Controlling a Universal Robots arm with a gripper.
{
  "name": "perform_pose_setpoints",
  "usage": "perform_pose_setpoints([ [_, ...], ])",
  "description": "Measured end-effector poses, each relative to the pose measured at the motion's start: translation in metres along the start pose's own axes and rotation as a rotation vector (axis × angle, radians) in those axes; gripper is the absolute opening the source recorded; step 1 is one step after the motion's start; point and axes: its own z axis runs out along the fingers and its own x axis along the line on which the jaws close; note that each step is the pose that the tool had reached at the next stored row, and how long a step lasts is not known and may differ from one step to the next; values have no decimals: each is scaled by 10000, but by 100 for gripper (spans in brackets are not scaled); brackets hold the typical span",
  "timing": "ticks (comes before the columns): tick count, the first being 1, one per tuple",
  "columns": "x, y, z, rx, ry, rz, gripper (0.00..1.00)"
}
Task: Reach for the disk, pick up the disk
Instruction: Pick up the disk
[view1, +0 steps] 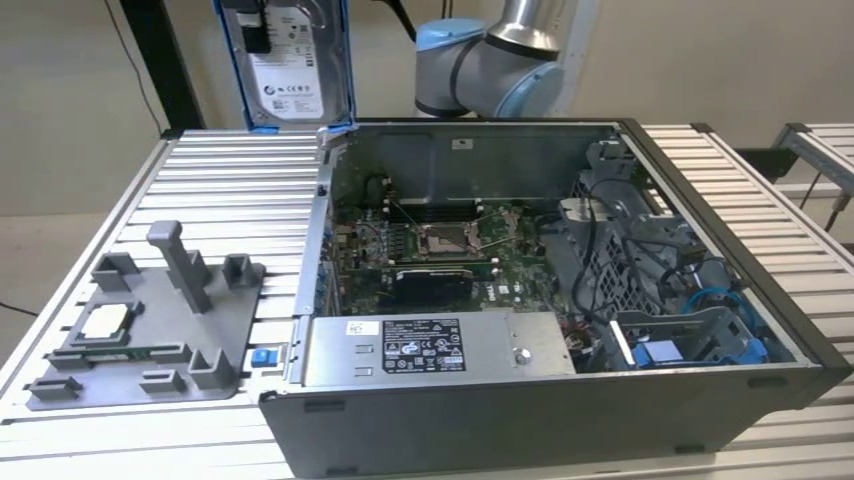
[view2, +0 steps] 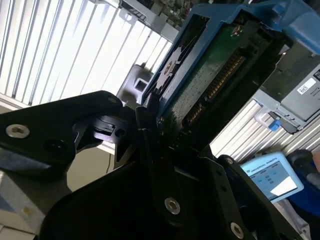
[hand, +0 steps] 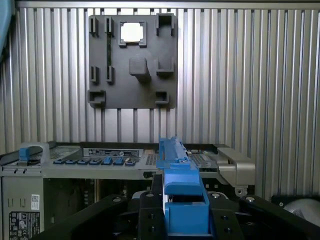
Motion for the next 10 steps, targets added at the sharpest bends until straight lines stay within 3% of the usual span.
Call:
perform_pose_setpoints([
  [10, -3, -179, -4, 0, 0, 0, 0],
])
